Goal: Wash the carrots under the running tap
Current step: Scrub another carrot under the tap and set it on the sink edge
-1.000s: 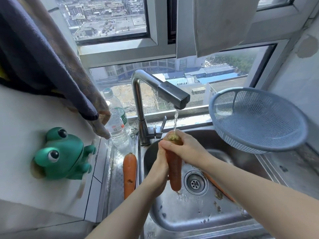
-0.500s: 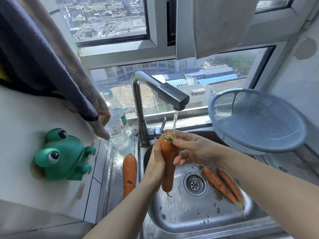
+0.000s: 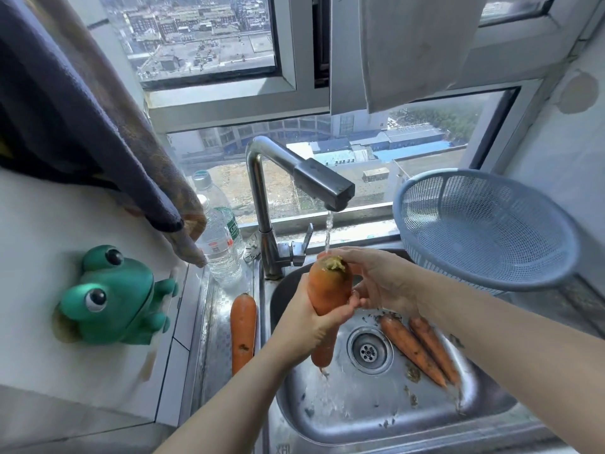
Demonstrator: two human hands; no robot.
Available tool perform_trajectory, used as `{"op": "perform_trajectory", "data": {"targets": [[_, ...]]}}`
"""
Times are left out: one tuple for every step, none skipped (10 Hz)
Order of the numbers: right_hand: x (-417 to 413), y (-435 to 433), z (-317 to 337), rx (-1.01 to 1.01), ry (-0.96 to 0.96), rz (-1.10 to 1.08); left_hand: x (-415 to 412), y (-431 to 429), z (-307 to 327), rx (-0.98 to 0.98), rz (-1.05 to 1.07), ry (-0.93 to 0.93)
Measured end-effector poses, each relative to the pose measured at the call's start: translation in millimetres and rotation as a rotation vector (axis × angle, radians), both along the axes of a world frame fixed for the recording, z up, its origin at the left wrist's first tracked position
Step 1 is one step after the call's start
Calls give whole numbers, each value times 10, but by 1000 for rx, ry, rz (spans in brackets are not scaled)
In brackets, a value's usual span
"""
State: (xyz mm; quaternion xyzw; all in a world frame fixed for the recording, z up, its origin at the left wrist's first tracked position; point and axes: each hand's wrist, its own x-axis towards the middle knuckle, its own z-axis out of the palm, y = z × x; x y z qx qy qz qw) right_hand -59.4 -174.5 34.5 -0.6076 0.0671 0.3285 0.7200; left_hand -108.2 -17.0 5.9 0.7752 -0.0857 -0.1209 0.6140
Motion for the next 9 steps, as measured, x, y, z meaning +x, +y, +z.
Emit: {"op": "perform_trajectory", "data": {"targets": [[43,-66,31,-41,53,21,6,0,-72,96,11,-64],[52,-99,119,-73,21,92,-7,-12,-66,108,16,-46],[59,-75,229,-226,-92,204,-25,-37,-93,116,53,-38],[33,-24,274,-404,-248,303,-47,-44,-133,117,107,-40],[-41,-7,280,-363,-329,270,-51,-26,-153,95,143,-44],[-99,-19,334,-337,-399,316,-68,-17,-129,125,156,-29],[-136,8,352,-402,-437,377,-96,-14,-149,142,183,-44],[-189,128,306,-507,-506,324,-124,-40,-177,188,210,-97],[-253,249,272,-660,-567,191,-129,-56,-217,221,271,-141]]}}
